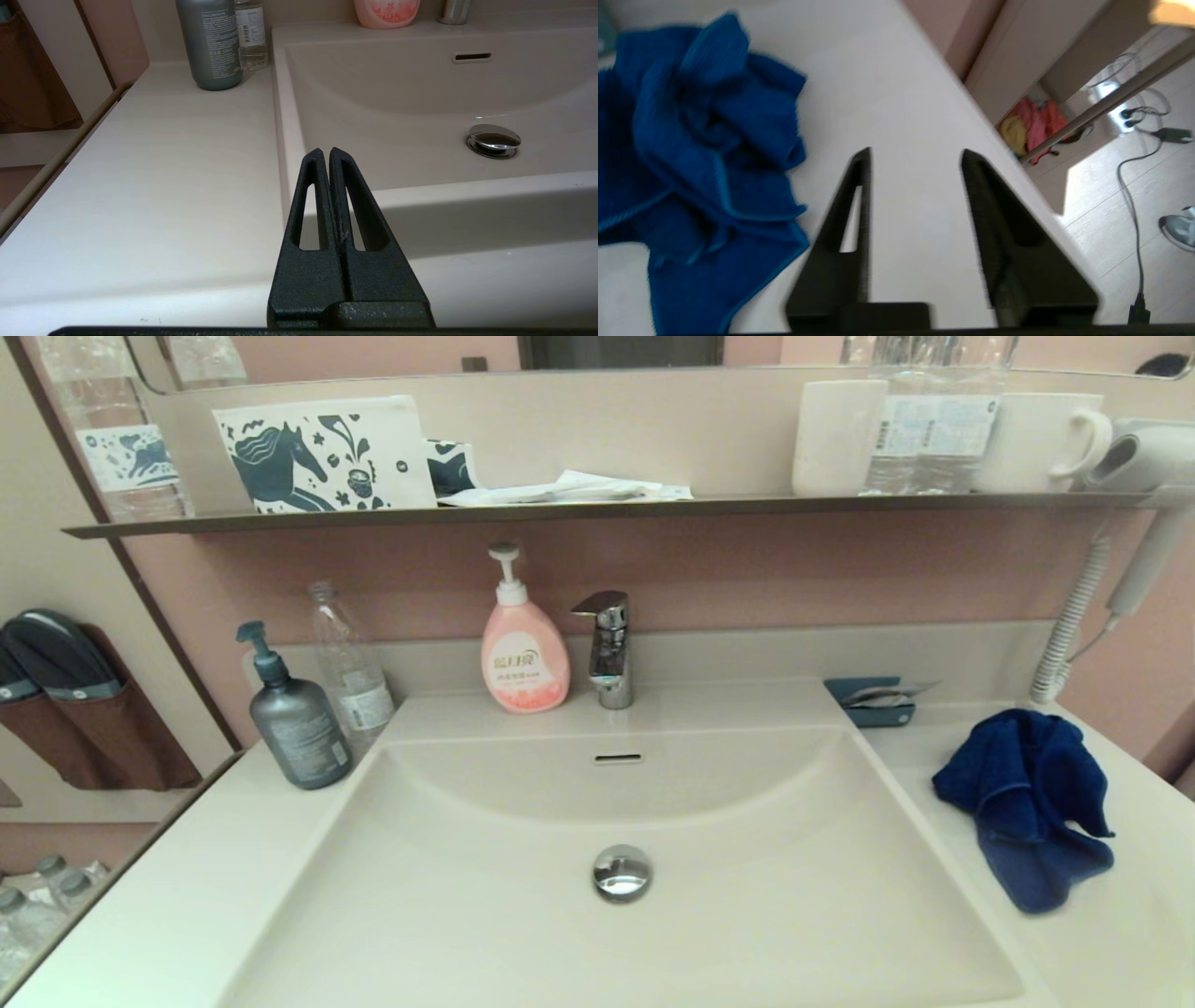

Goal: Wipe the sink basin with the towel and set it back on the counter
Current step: Pick up the cloth

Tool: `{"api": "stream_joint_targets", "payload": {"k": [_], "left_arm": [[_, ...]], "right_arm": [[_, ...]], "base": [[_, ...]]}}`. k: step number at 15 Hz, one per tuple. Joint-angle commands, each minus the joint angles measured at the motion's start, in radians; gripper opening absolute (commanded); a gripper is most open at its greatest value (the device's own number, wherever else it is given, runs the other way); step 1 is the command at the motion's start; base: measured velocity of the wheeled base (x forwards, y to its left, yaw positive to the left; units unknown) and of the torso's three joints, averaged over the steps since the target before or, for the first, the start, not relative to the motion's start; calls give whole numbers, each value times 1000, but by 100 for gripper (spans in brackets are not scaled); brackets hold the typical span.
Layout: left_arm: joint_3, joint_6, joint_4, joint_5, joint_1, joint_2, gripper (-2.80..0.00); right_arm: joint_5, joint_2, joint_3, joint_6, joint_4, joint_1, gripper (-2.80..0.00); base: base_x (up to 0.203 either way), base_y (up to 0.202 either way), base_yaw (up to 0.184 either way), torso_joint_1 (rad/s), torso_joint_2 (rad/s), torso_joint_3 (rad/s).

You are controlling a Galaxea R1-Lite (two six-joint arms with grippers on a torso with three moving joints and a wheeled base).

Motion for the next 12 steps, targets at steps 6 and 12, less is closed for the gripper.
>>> {"api": "stream_joint_targets", "payload": {"k": [6, 12], "left_arm": [[0, 0, -1, 0, 0, 1, -280], [0, 0, 0, 0, 0, 1, -280]], "right_arm": [[157, 61, -203, -39, 318, 105, 0], [248, 110, -212, -131, 318, 202, 0]], "base": [[0, 0, 0, 0, 0, 0], [0, 0, 0, 0, 0, 0]]}}
